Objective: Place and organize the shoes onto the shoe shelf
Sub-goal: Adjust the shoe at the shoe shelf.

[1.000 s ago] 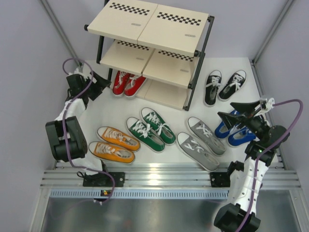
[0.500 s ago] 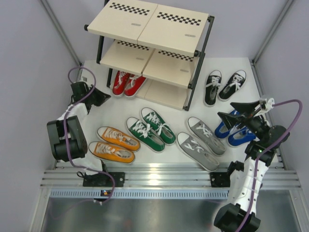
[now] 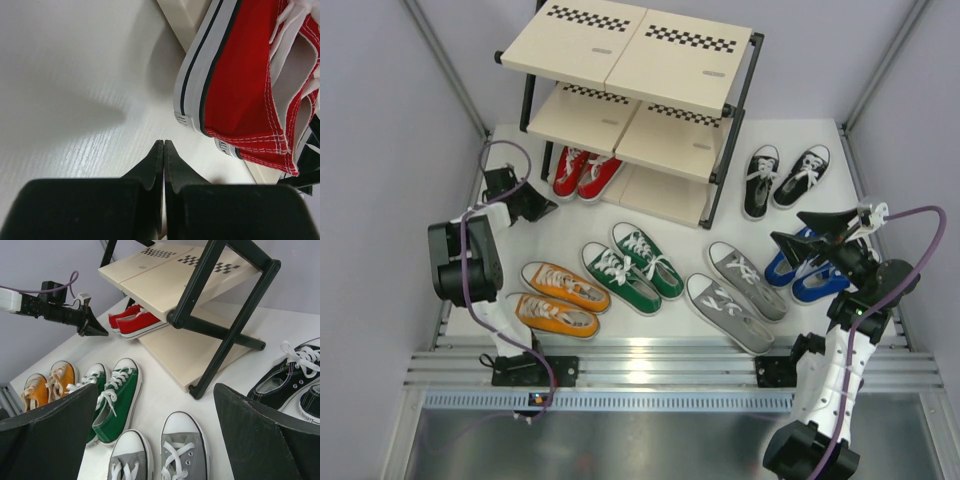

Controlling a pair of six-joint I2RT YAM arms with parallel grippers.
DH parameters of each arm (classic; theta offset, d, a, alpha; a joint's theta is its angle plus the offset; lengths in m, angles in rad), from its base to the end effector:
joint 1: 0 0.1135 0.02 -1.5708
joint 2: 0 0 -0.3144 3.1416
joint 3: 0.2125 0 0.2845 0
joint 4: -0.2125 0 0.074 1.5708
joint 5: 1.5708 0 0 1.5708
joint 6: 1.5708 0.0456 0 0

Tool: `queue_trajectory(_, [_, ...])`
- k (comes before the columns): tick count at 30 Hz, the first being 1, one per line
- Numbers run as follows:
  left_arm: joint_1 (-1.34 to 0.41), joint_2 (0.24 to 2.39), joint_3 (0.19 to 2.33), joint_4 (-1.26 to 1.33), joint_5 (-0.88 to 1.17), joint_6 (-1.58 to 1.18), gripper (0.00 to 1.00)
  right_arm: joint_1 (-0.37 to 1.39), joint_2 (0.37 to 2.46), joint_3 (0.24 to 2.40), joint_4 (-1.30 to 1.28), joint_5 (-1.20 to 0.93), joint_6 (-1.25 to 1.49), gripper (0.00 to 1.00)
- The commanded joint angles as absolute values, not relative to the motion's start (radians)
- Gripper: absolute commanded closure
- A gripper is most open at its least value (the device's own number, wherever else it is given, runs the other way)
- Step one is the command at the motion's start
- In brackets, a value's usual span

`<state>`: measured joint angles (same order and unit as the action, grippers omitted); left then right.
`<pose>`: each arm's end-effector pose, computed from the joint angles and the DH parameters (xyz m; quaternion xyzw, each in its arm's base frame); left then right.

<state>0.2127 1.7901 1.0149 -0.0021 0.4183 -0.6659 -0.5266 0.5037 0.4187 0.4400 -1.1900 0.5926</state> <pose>0.4061 0.0688 0.1875 -0.3111 0.8507 -0.2715 0.3253 0.1182 -0.0198 0.3330 -0.1388 0.6451 0.3424 0.6689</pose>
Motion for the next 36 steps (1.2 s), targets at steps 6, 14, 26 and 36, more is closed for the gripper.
queue_trajectory(6, [0.187,1.848,1.127,-0.038,0.380,-0.643,1.00,-0.543,0.500,0.430,0.465,-1.190,0.555,0.01])
queue_trajectory(14, [0.183,1.905,1.201,-0.061,0.406,-0.634,1.00,-0.543,0.503,0.430,0.460,-1.187,0.551,0.01])
queue_trajectory(26, [0.163,1.936,1.270,-0.092,0.425,-0.611,1.00,-0.543,0.502,0.430,0.457,-1.186,0.546,0.01])
queue_trajectory(36, [0.161,1.963,1.307,-0.098,0.439,-0.618,1.00,-0.543,0.502,0.430,0.456,-1.186,0.545,0.01])
